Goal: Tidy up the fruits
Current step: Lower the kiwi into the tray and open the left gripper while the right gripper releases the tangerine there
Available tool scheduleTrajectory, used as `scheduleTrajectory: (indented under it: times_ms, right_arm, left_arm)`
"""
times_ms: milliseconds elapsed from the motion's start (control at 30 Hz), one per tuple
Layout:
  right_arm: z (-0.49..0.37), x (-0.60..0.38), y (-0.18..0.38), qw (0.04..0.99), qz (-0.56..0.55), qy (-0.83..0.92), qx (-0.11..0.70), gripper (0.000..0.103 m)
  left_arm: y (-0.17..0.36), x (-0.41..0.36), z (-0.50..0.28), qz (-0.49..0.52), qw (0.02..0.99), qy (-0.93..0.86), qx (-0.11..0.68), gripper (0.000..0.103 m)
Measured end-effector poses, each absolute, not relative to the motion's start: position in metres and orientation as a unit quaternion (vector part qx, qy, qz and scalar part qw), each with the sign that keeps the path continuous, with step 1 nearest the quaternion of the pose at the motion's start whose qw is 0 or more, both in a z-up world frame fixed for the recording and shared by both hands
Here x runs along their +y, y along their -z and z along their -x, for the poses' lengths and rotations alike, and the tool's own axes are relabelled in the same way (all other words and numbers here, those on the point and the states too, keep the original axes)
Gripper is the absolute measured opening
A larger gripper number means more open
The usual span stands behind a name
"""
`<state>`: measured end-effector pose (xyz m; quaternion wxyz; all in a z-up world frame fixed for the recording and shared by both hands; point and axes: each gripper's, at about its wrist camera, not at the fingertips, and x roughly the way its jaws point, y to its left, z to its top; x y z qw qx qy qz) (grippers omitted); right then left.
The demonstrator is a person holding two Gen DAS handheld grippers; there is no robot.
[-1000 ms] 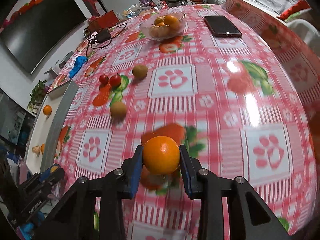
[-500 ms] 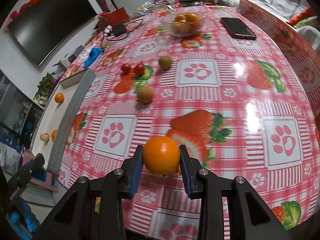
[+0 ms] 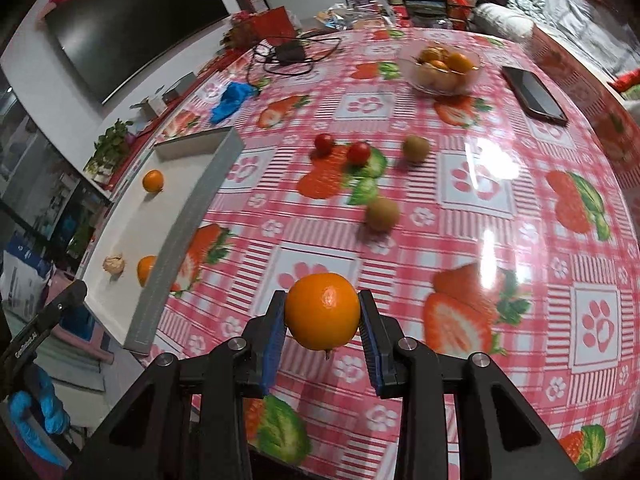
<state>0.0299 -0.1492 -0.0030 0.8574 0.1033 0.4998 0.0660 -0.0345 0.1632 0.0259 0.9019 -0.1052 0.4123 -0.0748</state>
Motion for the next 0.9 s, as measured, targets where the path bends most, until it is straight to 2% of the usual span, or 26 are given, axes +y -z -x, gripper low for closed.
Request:
scheduleTrajectory:
  times_ms: [900]
  right_arm:
    - [-0.112,0.027,0.001,0.834,0.015,-0.199,0.514,0.036]
  left_arm:
    - [-0.016,0.193,-0.017,0.091,0.903,0.057,0.417,0.031]
